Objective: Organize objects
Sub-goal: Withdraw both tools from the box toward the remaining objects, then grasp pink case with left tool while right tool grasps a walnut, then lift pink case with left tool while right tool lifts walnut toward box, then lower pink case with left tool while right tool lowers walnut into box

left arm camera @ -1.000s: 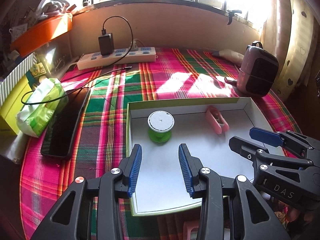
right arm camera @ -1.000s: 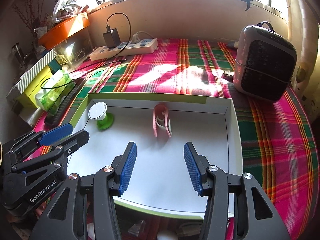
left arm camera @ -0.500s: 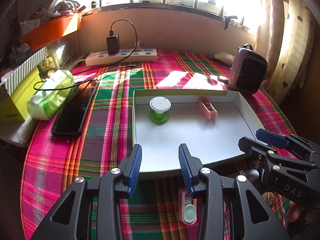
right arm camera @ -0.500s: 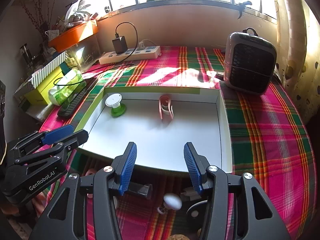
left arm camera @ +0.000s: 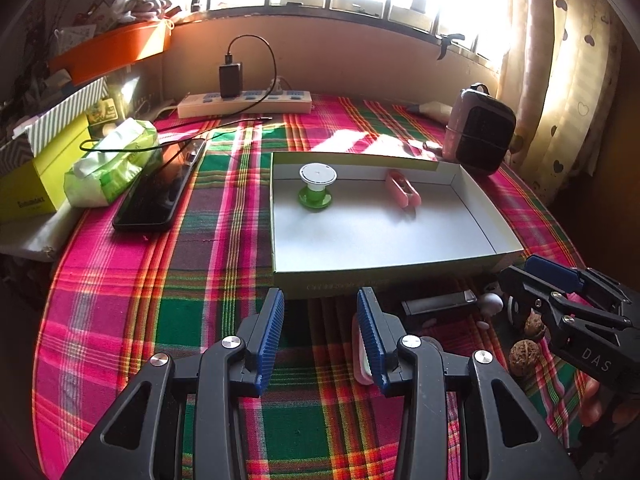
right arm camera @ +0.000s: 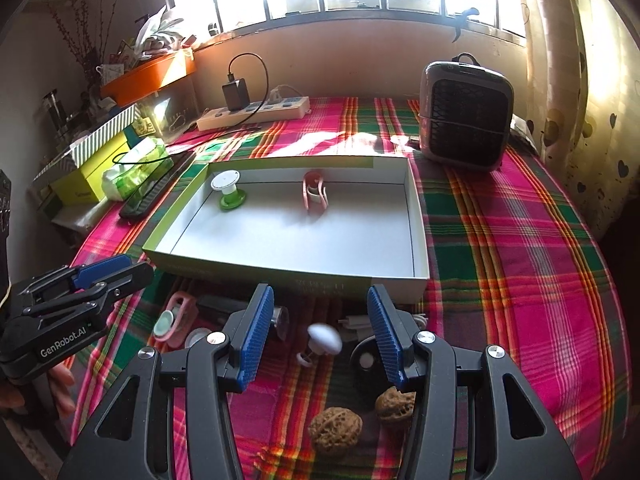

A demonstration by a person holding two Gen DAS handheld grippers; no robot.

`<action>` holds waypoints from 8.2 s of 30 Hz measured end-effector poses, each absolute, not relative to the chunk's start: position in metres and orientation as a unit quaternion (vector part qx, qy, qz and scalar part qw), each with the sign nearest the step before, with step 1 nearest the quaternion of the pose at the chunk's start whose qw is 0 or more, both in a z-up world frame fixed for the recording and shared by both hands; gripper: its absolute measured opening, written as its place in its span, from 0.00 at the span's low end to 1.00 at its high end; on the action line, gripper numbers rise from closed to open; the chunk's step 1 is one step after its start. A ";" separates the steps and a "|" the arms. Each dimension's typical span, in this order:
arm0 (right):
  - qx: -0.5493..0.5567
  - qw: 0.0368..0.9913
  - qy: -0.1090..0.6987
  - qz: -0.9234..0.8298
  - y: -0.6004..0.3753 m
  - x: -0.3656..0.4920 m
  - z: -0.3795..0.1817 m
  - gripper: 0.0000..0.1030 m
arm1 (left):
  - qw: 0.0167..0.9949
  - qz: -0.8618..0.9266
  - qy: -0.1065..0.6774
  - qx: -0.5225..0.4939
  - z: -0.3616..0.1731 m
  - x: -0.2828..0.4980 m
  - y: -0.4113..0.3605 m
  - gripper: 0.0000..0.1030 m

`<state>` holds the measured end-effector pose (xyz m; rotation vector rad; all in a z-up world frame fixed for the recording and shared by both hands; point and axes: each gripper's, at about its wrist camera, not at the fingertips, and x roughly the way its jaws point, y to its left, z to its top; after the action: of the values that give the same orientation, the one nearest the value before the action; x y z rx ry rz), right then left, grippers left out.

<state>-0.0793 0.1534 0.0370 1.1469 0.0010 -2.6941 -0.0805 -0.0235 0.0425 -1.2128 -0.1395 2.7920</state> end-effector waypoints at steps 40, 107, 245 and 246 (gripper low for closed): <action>0.410 0.124 0.016 -0.904 0.163 -0.028 -0.004 0.49 | 0.099 0.892 -0.068 -0.436 0.009 -0.064 -0.010 0.38; 0.408 0.125 0.023 -0.904 0.162 -0.036 -0.005 0.31 | 0.038 0.903 -0.028 -0.427 0.004 -0.089 -0.006 0.15; 0.460 0.092 0.039 -0.882 0.148 -0.250 0.008 0.31 | 0.080 0.886 -0.003 -0.458 0.012 -0.243 0.026 0.16; 0.459 0.091 0.039 -0.883 0.148 -0.249 0.008 0.31 | 0.080 0.885 -0.005 -0.458 0.012 -0.243 0.025 0.16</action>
<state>-0.2492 0.1478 0.0078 1.3648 0.1168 -2.6226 -0.2432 0.0248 0.0118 -1.3686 -0.0136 2.6478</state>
